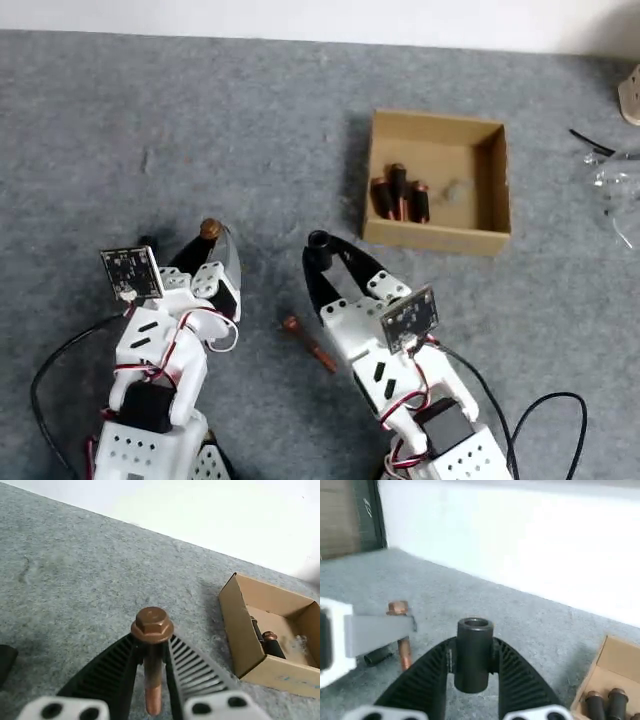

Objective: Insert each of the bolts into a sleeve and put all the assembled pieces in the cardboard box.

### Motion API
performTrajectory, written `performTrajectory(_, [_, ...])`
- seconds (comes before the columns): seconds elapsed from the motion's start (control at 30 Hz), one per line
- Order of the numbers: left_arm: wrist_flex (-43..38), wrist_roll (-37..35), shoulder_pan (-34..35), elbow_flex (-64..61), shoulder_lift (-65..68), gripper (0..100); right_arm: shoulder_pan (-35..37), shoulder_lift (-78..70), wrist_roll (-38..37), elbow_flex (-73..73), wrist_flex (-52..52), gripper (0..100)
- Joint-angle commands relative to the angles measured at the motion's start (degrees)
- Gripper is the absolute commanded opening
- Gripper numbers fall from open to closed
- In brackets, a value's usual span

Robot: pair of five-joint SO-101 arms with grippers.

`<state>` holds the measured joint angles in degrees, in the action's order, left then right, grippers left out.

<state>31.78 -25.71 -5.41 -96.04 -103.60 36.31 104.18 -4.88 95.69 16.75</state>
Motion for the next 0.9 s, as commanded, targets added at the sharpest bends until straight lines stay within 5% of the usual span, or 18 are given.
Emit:
performTrajectory(0.0, [-1.58, 0.18, 0.48, -0.48, -1.19, 0, 0.92, 0.84, -0.53, 6.29, 0.92, 0.9])
performTrajectory(0.37, [-28.22, 0.18, -0.04, 5.93, -1.01, 0, 1.01, 0.84, -0.70, 6.29, 10.15, 0.9])
performTrajectory(0.7, [-29.19, 0.44, -13.49, 6.55, -0.92, 0, 1.01, 1.01, -0.88, 6.29, 10.07, 0.9])
performTrajectory(0.87, [-28.84, 7.74, -16.84, 8.13, -0.66, 0, 1.10, 0.92, -3.78, 6.29, 10.07, 0.5])
